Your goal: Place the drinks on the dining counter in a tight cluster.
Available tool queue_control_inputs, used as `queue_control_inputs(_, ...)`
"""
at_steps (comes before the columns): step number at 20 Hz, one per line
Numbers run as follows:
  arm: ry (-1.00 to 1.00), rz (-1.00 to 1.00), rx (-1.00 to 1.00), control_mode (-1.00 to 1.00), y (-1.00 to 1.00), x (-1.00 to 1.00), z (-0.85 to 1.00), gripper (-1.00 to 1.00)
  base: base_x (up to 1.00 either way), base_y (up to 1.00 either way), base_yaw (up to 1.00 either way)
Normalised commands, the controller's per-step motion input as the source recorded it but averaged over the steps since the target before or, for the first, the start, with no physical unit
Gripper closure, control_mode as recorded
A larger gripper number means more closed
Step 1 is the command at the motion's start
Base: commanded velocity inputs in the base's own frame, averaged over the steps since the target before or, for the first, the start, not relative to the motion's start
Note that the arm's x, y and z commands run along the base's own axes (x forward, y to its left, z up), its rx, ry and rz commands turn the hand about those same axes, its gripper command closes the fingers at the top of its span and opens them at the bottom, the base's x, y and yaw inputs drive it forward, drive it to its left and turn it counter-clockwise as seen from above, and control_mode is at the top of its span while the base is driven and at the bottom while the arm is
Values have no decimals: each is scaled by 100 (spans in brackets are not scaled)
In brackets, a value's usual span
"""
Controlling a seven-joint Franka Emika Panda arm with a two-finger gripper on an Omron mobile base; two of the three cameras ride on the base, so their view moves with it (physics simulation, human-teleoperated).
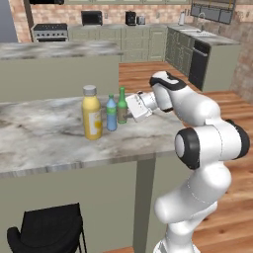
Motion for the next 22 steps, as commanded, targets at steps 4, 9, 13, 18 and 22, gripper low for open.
queue_control_inputs(4, 0, 0, 6, -100, 0, 1, -30, 100, 0, 0, 0)
queue_control_inputs(9, 0, 0, 3, -100, 0, 0, -39, 100, 0, 0, 0)
queue_control_inputs(13, 0, 0, 0, -100, 0, -1, -7, 100, 0, 0, 0)
queue_control_inputs(18, 0, 0, -2, -100, 0, -15, 0, 100, 0, 0, 0)
queue_control_inputs(22, 0, 0, -2, -100, 0, -30, 0, 100, 0, 0, 0)
